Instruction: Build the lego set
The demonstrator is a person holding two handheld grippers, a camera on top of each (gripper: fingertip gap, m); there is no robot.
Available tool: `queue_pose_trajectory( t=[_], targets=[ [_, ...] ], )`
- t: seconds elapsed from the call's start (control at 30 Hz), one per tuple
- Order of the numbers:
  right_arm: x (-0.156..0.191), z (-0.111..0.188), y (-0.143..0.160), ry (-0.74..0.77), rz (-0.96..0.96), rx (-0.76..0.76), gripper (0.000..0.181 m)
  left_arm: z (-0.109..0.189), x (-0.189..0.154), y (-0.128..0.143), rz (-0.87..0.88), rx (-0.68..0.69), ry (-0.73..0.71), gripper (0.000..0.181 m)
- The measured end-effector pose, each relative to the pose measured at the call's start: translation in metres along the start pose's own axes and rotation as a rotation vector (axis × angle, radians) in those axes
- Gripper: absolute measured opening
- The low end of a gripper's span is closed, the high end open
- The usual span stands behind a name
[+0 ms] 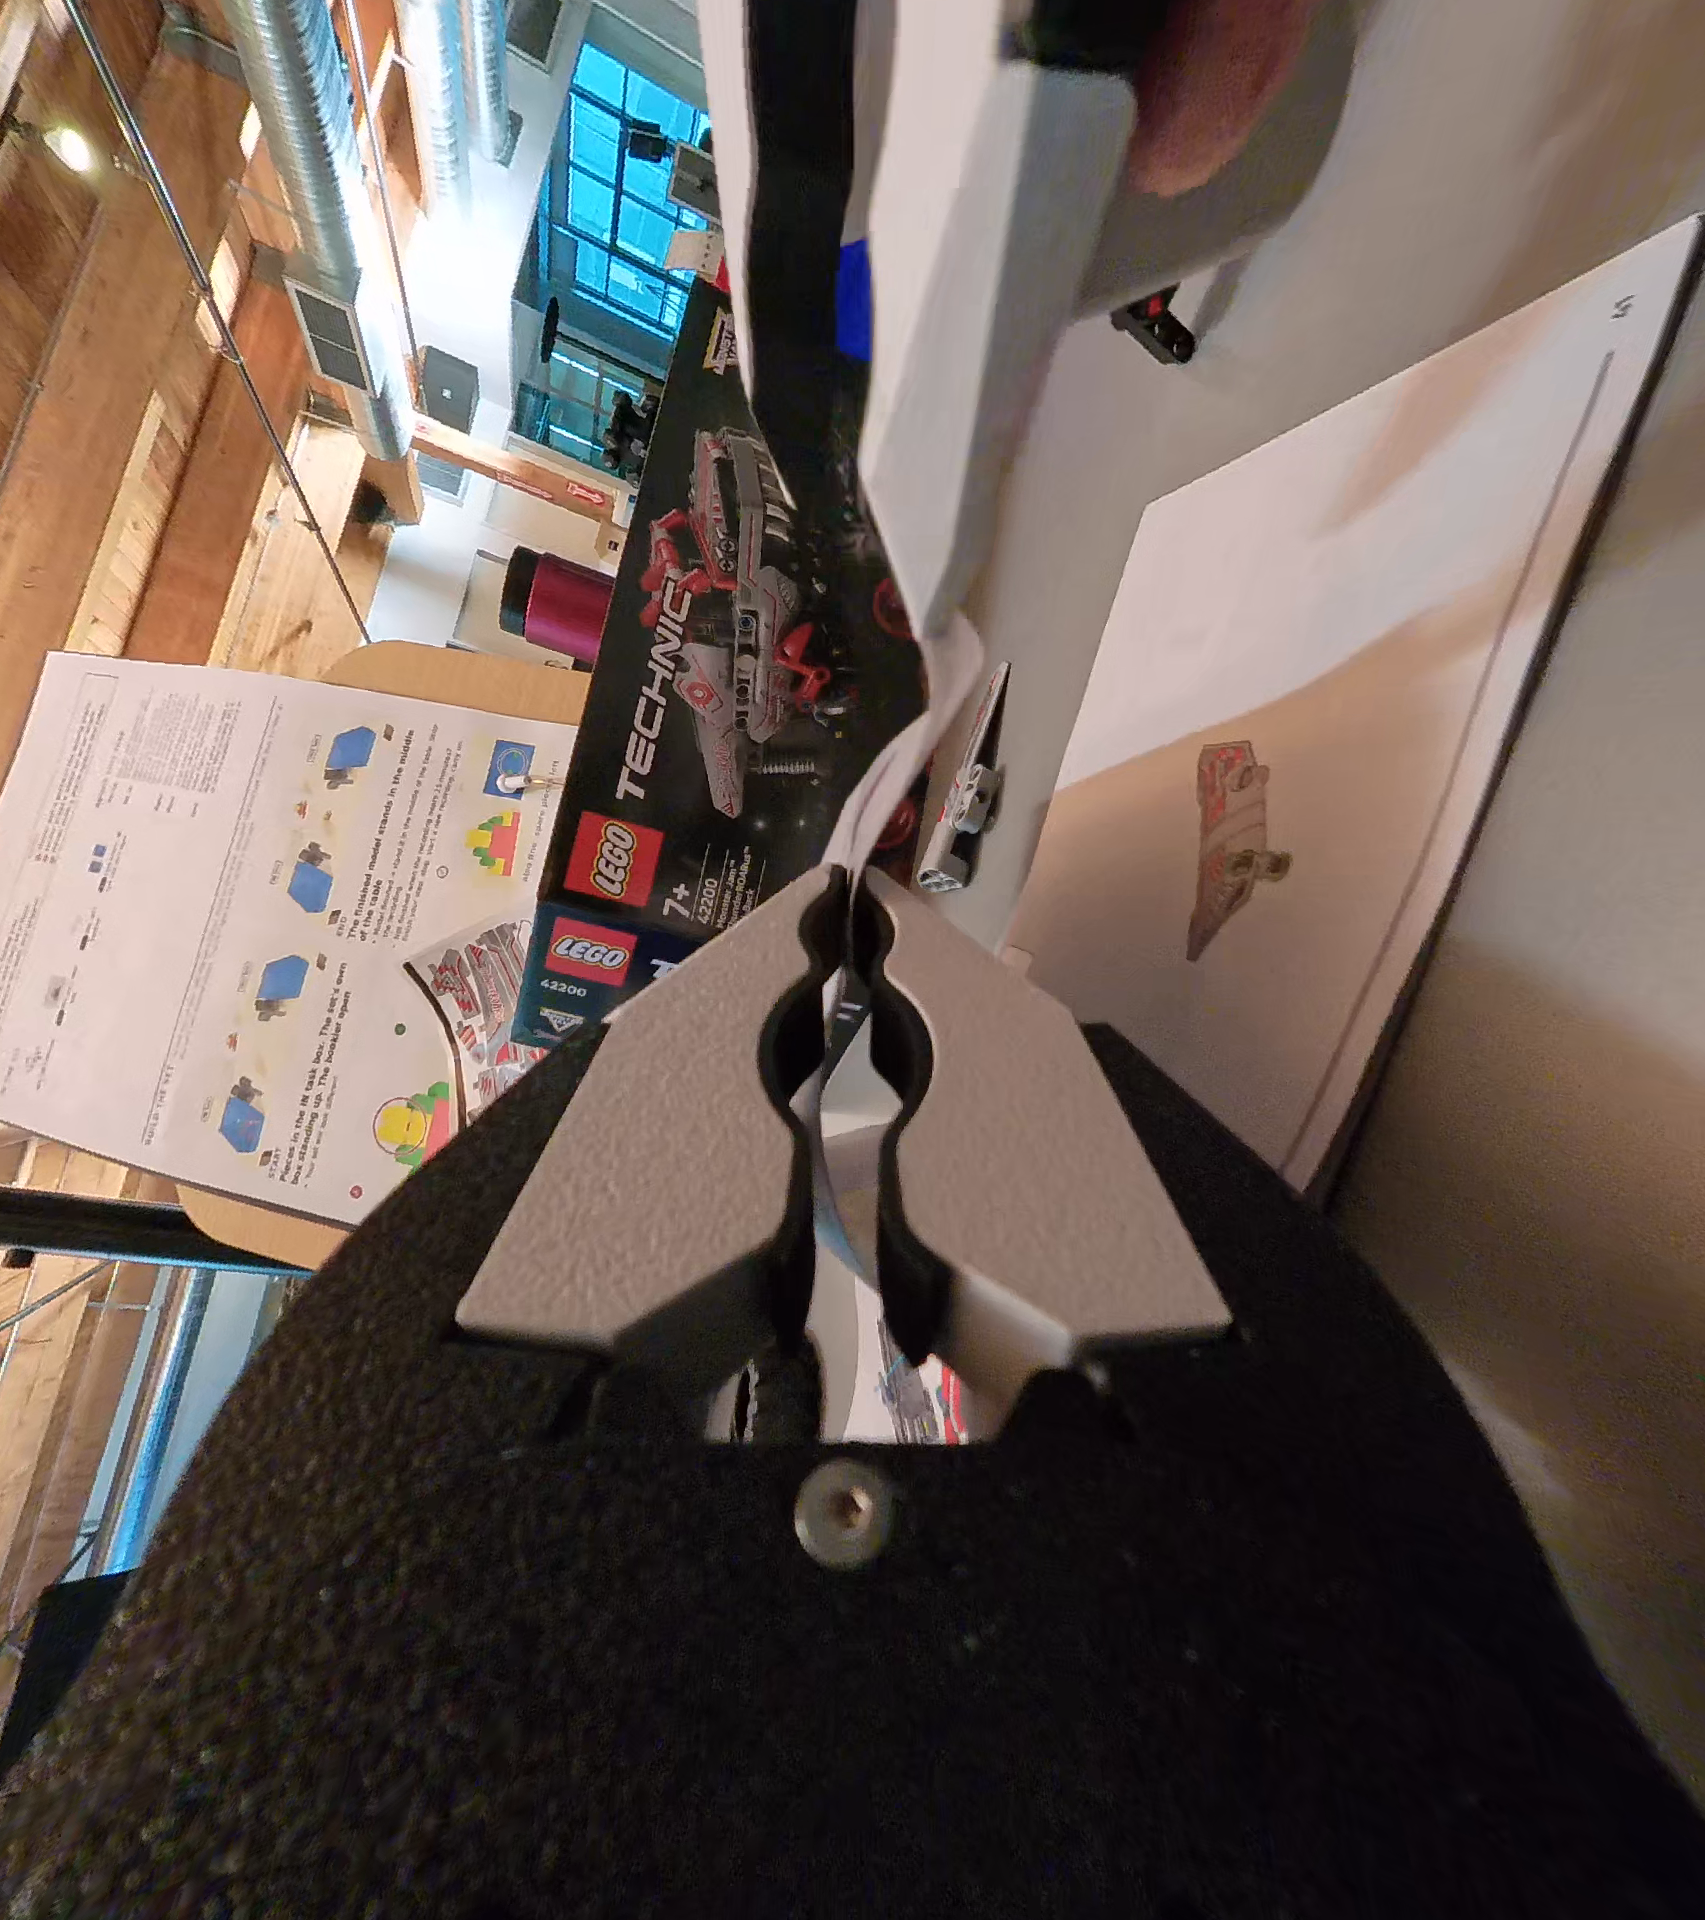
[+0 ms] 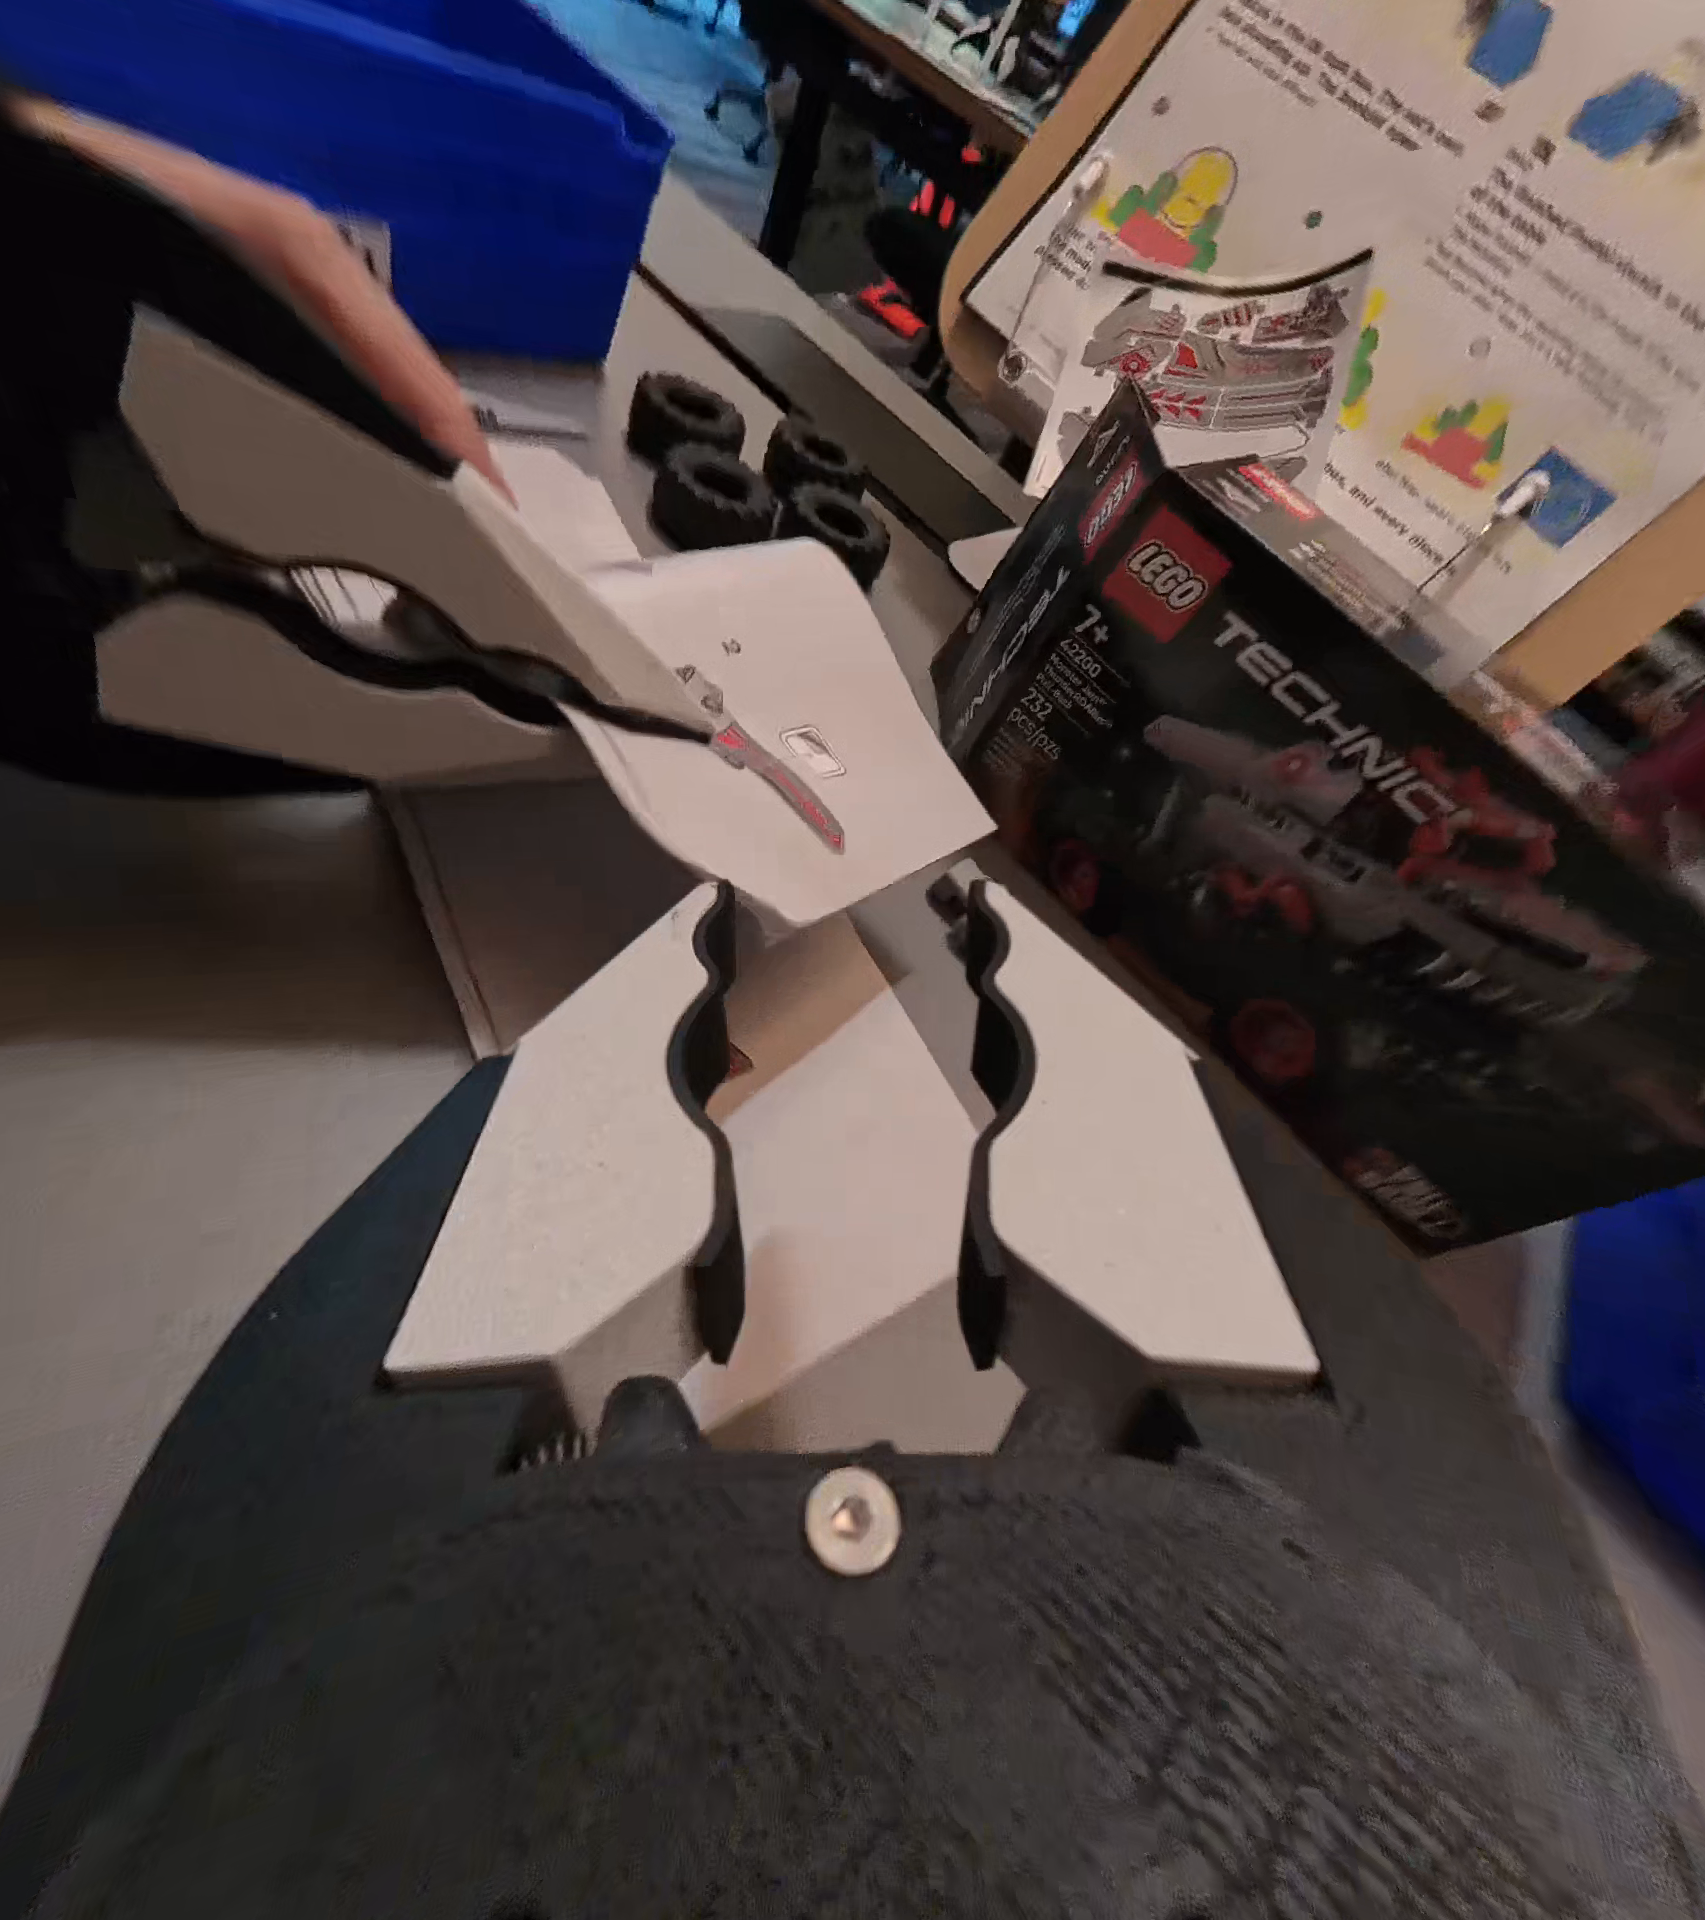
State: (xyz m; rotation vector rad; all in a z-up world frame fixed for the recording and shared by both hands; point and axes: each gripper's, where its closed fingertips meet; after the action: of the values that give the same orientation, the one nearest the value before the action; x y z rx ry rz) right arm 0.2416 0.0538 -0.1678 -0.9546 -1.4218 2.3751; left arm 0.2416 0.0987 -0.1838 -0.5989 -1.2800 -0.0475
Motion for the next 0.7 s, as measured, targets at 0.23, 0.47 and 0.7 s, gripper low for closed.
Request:
queue_pose_trajectory(
  t=[0.23, 0.47, 0.7],
  targets=[
    [0.009, -0.003, 0.001, -0.002, 0.096, 0.021, 0.036, 0.000, -0.001, -0.001, -0.003, -0.003, 0.002, 0.000],
    [0.008, 0.000, -0.011, 0.025, 0.226, -0.047, 0.024, 0.000, -0.001, -0.003, -0.009, -0.011, 0.001, 0.000],
    [0.014, 0.000, -0.015, 0.097, 0.652, 0.012, 0.008, 0.000, -0.005, -0.005, -0.029, -0.019, 0.011, 0.000]
  ],
)
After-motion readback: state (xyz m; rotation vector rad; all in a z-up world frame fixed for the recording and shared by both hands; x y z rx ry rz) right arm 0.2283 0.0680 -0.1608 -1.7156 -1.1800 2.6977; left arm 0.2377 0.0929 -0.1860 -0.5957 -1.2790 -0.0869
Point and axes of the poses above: each gripper's, where its closed fingertips meet, z back along the fingers, y out of its underside, x = y × z across the jaws, and after that the axes turned 1 degree about z, right-handed
